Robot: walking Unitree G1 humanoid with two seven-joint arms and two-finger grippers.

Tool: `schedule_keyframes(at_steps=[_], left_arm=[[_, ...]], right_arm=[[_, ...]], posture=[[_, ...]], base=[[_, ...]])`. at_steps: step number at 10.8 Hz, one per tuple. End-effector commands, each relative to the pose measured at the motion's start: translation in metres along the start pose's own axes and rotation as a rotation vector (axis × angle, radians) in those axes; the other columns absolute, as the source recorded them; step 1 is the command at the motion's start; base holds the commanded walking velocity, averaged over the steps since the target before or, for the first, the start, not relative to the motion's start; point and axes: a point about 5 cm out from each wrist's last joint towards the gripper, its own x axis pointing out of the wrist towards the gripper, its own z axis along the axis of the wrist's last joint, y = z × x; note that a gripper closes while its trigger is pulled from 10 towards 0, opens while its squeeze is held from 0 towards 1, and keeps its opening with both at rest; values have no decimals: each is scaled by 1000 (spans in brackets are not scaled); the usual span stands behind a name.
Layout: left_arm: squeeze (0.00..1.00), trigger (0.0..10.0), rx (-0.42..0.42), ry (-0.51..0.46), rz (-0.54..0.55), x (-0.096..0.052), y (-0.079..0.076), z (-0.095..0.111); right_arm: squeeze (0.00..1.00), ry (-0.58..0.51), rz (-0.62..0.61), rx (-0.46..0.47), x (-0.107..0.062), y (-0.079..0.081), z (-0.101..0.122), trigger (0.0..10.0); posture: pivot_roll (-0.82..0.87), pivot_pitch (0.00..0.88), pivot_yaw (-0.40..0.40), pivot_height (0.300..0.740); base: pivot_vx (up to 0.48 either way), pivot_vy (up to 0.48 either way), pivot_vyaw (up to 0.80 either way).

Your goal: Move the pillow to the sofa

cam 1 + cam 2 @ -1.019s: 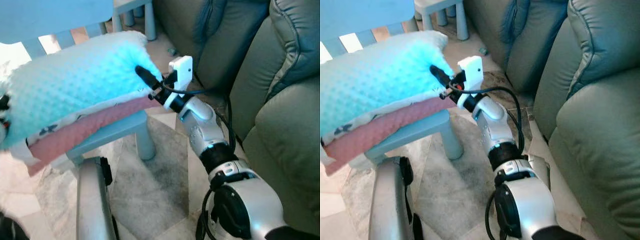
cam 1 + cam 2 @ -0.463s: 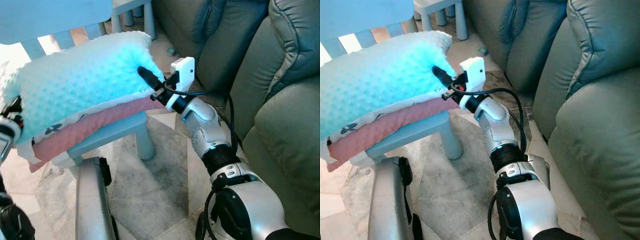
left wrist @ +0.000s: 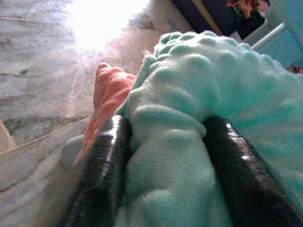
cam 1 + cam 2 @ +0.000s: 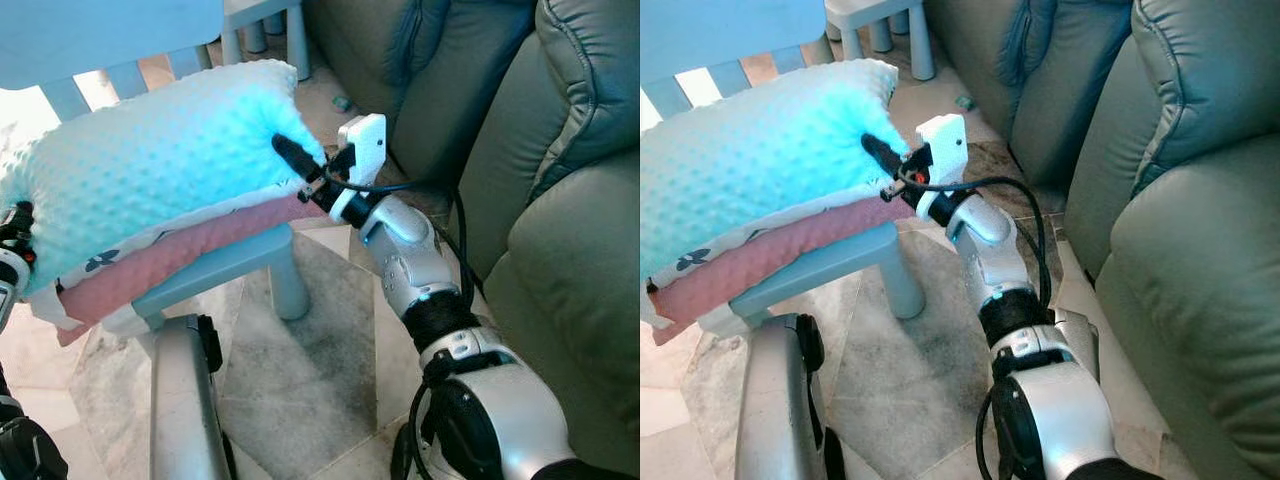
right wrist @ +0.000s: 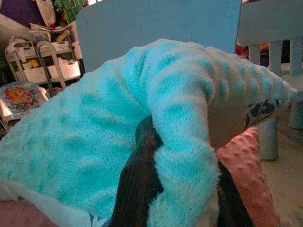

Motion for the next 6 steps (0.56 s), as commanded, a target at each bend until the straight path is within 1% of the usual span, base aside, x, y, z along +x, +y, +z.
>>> schedule_keyframes(at_steps=[1, 3, 6], left_arm=[[0, 0, 0, 5, 26, -3, 10, -3], [0, 0, 0, 5, 26, -3, 10, -3], [0, 0, -7, -36, -4, -4, 6, 1]], right_arm=[[0, -15, 13, -8, 2, 3, 4, 0], [0, -14, 12, -8, 1, 3, 4, 0], [0, -10, 11, -4, 1, 3, 3, 0]], posture=[[-107, 162, 24, 347], [-107, 163, 25, 347], [-102, 162, 24, 347]], base=[[0, 0, 0], [0, 0, 0], [0, 0, 0]])
